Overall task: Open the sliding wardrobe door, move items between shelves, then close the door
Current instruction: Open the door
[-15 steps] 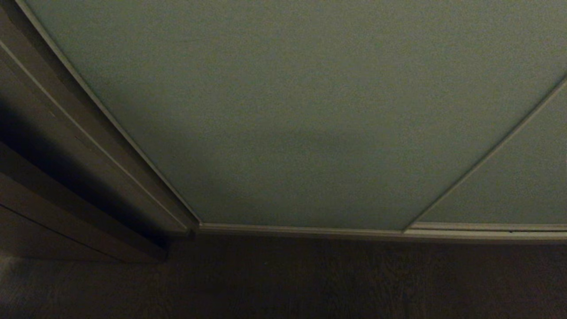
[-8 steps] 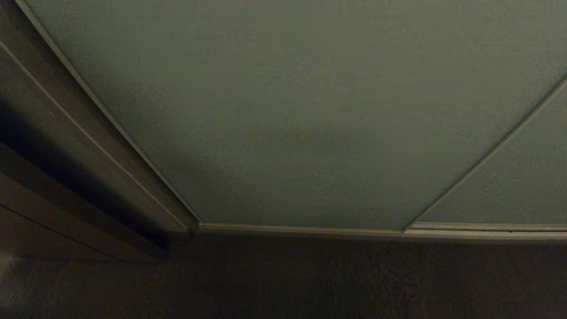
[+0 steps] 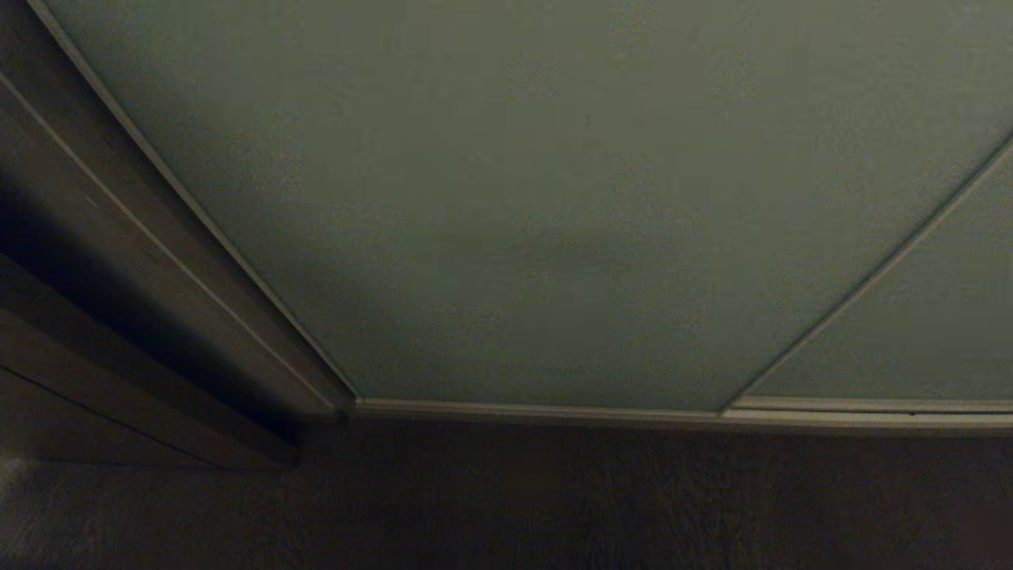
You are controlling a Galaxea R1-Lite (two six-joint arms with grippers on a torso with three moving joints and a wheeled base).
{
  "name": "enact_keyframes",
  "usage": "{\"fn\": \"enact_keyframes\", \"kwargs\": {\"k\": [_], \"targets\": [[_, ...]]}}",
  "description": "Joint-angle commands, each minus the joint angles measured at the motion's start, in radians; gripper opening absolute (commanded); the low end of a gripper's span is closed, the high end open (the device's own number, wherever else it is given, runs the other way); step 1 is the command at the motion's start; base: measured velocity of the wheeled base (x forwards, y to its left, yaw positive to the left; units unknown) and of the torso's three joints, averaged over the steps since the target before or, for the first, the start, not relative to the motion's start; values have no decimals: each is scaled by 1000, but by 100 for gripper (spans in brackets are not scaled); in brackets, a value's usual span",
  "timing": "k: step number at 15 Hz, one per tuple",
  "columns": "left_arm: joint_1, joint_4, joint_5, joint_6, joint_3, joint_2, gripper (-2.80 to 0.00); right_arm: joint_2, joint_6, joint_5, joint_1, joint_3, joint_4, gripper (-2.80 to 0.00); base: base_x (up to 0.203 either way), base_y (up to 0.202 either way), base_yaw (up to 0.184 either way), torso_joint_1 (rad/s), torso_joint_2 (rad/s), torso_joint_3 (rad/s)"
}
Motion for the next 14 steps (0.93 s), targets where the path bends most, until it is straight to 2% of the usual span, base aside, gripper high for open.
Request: {"fn": "enact_keyframes", "kwargs": {"k": [1, 5, 9, 14], "targets": [[-7, 32, -9, -1, -43, 33, -280, -2, 0, 0, 0, 0, 0, -280, 0, 0, 0, 0, 0, 0], [-20, 51, -17, 1, -85, 68, -280, 0, 0, 0, 0, 0, 0, -280, 0, 0, 0, 0, 0, 0], [-25, 67, -59, -1, -120, 95, -280, -1, 0, 0, 0, 0, 0, -280, 0, 0, 0, 0, 0, 0], [-28, 106, -63, -2, -180, 136, -280, -2, 0, 0, 0, 0, -1, -280, 0, 0, 0, 0, 0, 0]]}}
